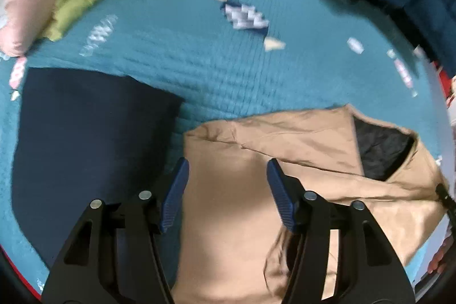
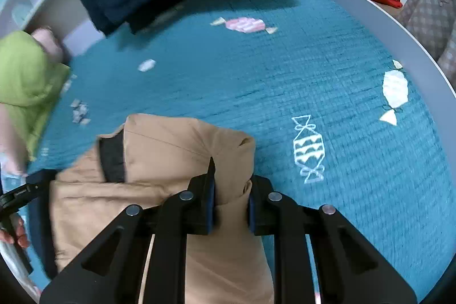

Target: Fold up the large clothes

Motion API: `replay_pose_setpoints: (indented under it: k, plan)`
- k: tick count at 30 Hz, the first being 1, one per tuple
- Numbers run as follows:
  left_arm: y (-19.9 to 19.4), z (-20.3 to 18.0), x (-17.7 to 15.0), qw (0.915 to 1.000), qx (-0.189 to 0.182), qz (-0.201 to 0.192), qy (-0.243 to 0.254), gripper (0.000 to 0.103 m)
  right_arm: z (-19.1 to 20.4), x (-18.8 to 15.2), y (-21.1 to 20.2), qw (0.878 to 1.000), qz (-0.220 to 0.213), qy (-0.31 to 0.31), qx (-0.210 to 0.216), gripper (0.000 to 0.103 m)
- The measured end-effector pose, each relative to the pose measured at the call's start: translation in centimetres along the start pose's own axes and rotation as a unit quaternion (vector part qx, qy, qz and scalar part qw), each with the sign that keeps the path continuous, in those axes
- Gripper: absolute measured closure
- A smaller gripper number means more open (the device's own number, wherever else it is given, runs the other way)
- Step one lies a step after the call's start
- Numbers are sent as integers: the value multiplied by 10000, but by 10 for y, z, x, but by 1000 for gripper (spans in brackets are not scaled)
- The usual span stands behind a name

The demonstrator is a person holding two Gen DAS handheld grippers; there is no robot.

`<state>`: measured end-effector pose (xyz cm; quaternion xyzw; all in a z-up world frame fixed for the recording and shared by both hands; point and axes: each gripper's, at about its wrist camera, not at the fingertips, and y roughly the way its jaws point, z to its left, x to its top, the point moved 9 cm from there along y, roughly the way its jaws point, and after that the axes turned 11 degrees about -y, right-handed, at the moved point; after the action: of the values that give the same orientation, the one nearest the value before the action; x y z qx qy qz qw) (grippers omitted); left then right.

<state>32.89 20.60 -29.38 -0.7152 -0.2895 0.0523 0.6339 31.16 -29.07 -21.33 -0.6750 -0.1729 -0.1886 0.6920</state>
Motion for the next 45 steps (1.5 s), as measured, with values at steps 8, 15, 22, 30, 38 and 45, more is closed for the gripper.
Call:
replay_pose_setpoints:
  k: [8,15,22,30,38,45]
  plan:
    - [48,5,9,9982,-67,-143,-574,22,-21,-18,74,9962,809,265,171,45]
    - [29,-6,-2,9995,-272,-64,-177,82,-14,-13,54,9976,158,498,461,85]
    - [-44,-12,-10,9976,-597,-363,1,84,4,1,-32,9972,-542,220,472,86]
    - [-152,-9,-47,9910,-1052,-781,285,83,20,-12,-150,9894,-1236,43,760,86]
    - [-216,28,-128,9868,-1272,-900,450,84,30,-76,-238,9841,-1515,-327,869,86]
    - [-210,74,-221,9888,-1190,-697,573,83,35,-180,-249,9894,-1080,-584,775,86]
